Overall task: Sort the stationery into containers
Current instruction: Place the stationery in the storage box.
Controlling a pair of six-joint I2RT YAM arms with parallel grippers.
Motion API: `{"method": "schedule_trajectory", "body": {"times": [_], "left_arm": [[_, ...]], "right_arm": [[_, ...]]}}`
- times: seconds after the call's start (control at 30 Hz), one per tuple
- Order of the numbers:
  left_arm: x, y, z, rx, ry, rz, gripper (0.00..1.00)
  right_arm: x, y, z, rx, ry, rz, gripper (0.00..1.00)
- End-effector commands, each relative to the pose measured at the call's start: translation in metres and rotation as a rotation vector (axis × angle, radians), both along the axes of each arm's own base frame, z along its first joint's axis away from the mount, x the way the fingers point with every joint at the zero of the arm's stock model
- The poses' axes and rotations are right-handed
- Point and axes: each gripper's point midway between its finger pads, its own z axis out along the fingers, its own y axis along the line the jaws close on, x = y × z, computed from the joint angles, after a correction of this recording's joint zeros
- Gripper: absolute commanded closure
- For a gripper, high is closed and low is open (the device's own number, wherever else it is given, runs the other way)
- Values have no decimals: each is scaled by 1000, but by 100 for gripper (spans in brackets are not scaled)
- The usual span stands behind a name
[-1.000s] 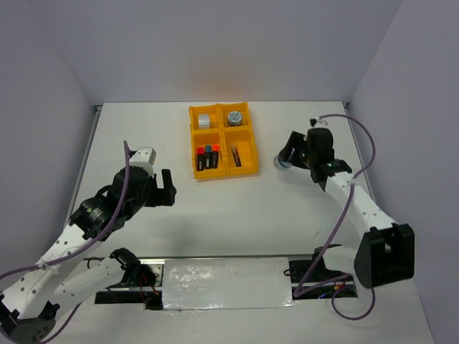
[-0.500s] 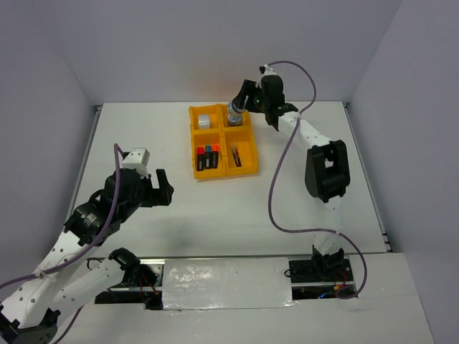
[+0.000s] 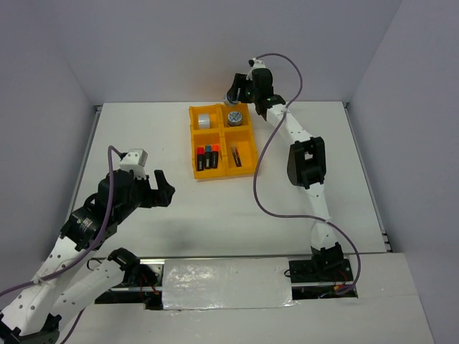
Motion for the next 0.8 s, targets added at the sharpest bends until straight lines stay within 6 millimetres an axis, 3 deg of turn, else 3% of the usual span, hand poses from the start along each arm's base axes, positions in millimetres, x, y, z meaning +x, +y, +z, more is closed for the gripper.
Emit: {"method": "schedule_trajectory", "body": {"times": [0.0, 0.07, 0.27, 0.63, 0.77], "left_arm": [[3, -5, 13, -20, -57, -31, 1], [2, -5, 14, -23, -64, -36, 1], [0, -5, 18, -35, -79, -42, 1], [-1, -4, 19, -40, -84, -39, 1], [0, -5, 17, -36, -80, -43, 1]], "right_arm": [[12, 2, 37, -20, -113, 3, 100], [11, 2, 25, -50, -96, 13, 100], [5, 0, 15, -106, -70, 32, 100], [-18, 8, 15, -181, -30, 73, 99], [-17, 4, 13, -206, -30, 46, 96]]}}
